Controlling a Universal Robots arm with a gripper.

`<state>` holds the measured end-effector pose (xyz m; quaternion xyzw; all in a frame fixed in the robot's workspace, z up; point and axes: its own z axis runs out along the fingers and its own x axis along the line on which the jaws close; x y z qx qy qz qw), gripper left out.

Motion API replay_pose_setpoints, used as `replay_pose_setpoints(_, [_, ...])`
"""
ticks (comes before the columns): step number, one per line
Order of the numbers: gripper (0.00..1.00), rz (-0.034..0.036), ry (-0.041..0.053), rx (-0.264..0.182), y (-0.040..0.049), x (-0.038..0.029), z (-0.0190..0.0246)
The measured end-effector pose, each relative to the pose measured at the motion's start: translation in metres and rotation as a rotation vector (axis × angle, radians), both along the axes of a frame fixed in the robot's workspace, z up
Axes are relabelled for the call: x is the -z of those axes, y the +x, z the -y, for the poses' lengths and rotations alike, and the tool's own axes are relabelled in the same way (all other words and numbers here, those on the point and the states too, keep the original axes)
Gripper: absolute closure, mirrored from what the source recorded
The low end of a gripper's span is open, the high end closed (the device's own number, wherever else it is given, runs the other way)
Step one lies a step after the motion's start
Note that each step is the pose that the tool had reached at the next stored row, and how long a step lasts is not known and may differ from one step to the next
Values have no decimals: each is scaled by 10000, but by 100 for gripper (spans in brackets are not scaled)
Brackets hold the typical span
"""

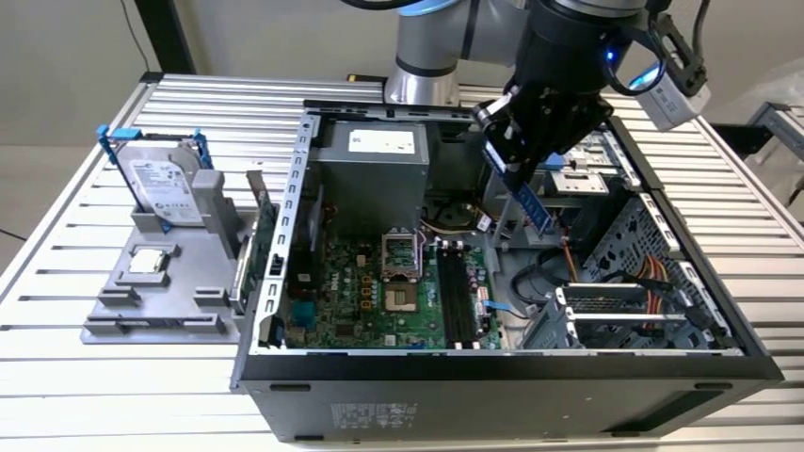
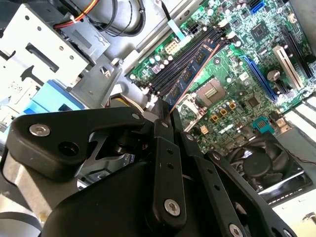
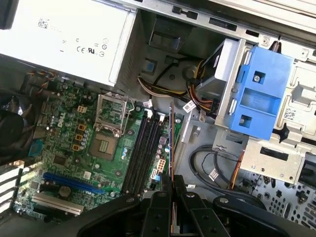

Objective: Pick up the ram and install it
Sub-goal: 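Insert the ram into the slot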

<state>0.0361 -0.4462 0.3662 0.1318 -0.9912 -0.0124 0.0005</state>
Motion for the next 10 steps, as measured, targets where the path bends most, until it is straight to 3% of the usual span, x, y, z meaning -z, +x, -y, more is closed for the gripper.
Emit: replay_pose_setpoints(10, [100,0,-3,0,0,35,0])
